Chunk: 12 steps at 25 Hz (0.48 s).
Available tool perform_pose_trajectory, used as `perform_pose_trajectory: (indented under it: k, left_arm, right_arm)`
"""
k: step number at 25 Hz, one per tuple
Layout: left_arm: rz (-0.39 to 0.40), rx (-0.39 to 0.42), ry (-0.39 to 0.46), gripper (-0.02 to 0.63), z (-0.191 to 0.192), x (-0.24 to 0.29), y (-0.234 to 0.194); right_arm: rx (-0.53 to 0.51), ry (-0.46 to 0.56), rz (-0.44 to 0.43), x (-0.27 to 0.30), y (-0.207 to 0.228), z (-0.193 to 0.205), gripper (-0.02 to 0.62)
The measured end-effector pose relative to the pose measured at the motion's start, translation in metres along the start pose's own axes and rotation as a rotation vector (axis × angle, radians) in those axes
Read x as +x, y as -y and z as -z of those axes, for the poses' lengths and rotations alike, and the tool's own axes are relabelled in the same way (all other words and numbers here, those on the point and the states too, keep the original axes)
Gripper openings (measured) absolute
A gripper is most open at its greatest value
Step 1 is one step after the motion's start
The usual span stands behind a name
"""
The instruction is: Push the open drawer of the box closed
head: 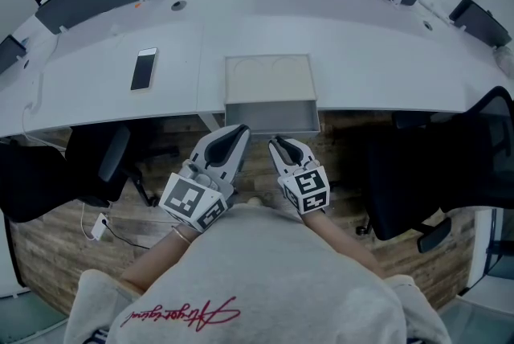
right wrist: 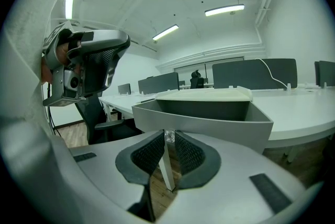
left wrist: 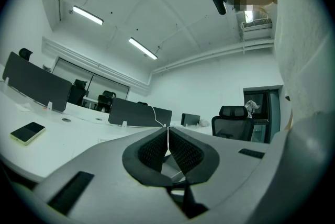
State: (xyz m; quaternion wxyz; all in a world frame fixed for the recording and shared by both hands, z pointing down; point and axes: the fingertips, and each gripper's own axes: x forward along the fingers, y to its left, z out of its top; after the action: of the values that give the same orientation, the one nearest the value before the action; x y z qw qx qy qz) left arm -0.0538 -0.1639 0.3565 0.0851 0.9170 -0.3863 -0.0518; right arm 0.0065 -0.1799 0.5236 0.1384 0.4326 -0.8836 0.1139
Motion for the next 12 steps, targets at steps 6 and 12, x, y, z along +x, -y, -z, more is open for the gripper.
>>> perform_pose_trajectory:
  k: [6, 12]
  left_arm:
    - [0.0, 0.003, 0.0, 0.02, -0.0005, 0.0027, -0.0027]
    - [-0.007, 0.001, 0.0, 0.02, -0.0011, 0.0055, -0.006]
  right_arm:
    - [0.002, 0.001, -0.003, 0.003, 0.0025, -0.0009, 0.071]
    - [0.003, 0.003, -0.008, 0.0063, 0.0053, -0.003, 0.071]
